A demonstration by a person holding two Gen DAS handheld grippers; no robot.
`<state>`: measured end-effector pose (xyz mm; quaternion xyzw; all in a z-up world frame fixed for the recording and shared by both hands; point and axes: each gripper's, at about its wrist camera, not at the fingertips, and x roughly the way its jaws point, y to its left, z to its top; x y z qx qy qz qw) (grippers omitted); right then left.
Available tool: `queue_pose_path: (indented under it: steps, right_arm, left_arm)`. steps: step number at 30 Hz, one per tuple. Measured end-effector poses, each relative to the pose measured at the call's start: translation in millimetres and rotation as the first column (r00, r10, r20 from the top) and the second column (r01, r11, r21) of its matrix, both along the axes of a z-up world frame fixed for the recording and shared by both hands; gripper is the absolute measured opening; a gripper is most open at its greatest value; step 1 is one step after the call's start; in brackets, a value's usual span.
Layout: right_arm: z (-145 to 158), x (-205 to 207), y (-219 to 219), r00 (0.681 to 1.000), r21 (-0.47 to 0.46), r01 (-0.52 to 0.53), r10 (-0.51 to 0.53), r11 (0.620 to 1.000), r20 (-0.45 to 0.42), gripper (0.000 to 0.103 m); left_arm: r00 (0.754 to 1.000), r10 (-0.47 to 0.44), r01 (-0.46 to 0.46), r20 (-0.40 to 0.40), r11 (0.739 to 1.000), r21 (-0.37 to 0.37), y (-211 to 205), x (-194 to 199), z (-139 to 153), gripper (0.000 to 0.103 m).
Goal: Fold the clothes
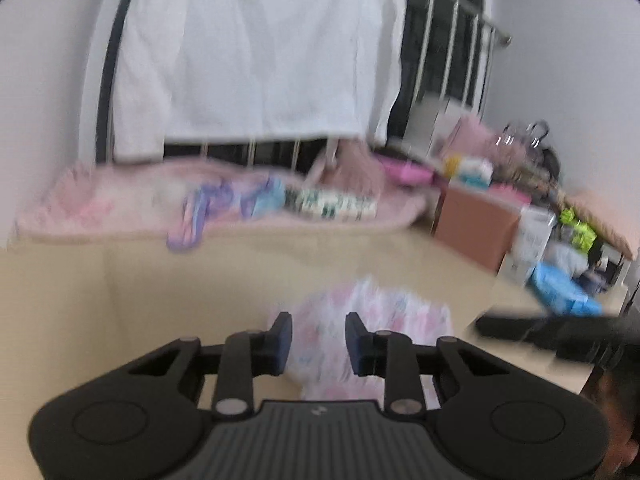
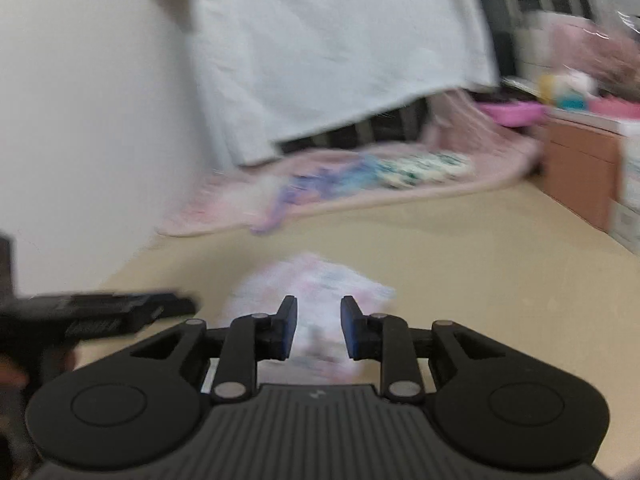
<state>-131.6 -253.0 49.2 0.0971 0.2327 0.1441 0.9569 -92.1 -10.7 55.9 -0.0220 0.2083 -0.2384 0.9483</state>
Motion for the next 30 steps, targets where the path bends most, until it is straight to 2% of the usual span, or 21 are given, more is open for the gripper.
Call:
queue_pose_path:
  steps: [2, 3, 5, 7, 13, 16, 18, 19, 20, 21, 22, 23, 24, 26, 29, 30]
  right_arm:
    - [-8.9, 7.2, 12.8, 0.999, -0.006, -0.032, 0.032, 0.999, -0.036, 0.022]
    - [-17.5, 7.7, 16.4, 0.999, -0.018, -0.035, 0.034, 0.999, -0.037, 0.022]
    - [-36.4, 7.3, 22.6, 0.999, -0.046, -0.034, 0.033, 0.998, -0.032, 0.021]
    - [-50.3, 4.8, 27.3, 0.999, -0.074, -0.036, 0.036, 0.997, -0.006, 0.021]
    - [-48.7, 7.6, 17.5, 0.994, -0.090, -0.114, 0.113, 0.989, -0.008, 0.020]
    - [-37.1, 0.8, 4.9, 0.978, -0.114, -0.203, 0.207, 0.972, 0.025, 0.021]
    - [-29.0, -3.9, -3.4, 0.962, -0.133, -0.262, 0.271, 0.956, 0.047, 0.025]
    - [-24.9, -6.2, -7.6, 0.952, -0.143, -0.292, 0.302, 0.946, 0.057, 0.030]
    - [-20.9, -8.6, -11.8, 0.940, -0.153, -0.320, 0.333, 0.935, 0.067, 0.045]
    - [-13.0, -18.2, -12.3, 0.916, -0.179, -0.368, 0.388, 0.913, 0.098, 0.055]
    - [-5.6, -25.9, -11.2, 0.890, -0.206, -0.416, 0.443, 0.886, 0.109, 0.074]
    - [-0.3, -30.3, -8.8, 0.860, -0.234, -0.470, 0.501, 0.851, 0.095, 0.084]
    - [2.8, -33.0, -4.0, 0.822, -0.267, -0.532, 0.566, 0.803, 0.065, 0.085]
    - [0.3, -33.6, 10.0, 0.769, -0.357, -0.597, 0.640, 0.719, 0.004, 0.084]
    - [-11.5, -22.7, 21.3, 0.748, -0.426, -0.611, 0.663, 0.667, -0.035, 0.083]
    - [-15.0, -18.0, 22.3, 0.738, -0.424, -0.627, 0.672, 0.654, -0.055, 0.083]
  left_arm:
    - [1.000, -0.017, 0.017, -0.022, 1.000, 0.013, -8.9, -3.1, -6.7, 0.026]
    - [0.999, -0.022, 0.024, -0.042, 0.999, 0.044, -13.9, -3.6, -15.3, 0.027]
    - [0.996, -0.024, 0.033, -0.088, 0.994, 0.102, -23.3, -4.0, -32.9, 0.025]
    - [0.989, -0.009, 0.027, -0.147, 0.992, 0.121, -25.7, -1.8, -49.6, 0.024]
    - [0.984, 0.018, 0.005, -0.179, 0.992, 0.125, -26.6, -11.7, -47.4, 0.024]
    - [0.987, -0.002, 0.027, -0.161, 0.988, 0.153, -32.7, -25.9, -43.7, 0.024]
    - [0.988, -0.022, 0.042, -0.155, 0.991, 0.124, -24.4, -25.9, -36.6, 0.026]
    - [0.989, -0.024, 0.040, -0.148, 0.994, 0.106, -17.2, -23.3, -31.8, 0.026]
    - [0.990, -0.025, 0.039, -0.137, 0.994, 0.103, -11.1, -20.0, -27.1, 0.028]
    - [0.992, -0.022, 0.036, -0.121, 0.993, 0.111, -4.2, -16.8, -21.7, 0.032]
    - [0.994, -0.015, 0.029, -0.108, 0.992, 0.125, 0.0, -13.5, -17.2, 0.035]
    - [0.995, -0.004, 0.018, -0.102, 0.990, 0.138, 2.1, -9.3, -13.8, 0.042]
    - [0.995, 0.008, 0.007, -0.096, 0.988, 0.152, 4.1, -5.1, -10.3, 0.047]
    - [0.996, 0.009, 0.005, -0.092, 0.988, 0.155, 4.9, -0.7, -6.0, 0.047]
    - [0.996, -0.048, 0.057, -0.078, 0.991, 0.120, 4.6, -3.4, -3.7, 0.048]
    - [0.995, -0.070, 0.078, -0.071, 0.990, 0.115, 4.6, -5.3, -3.2, 0.051]
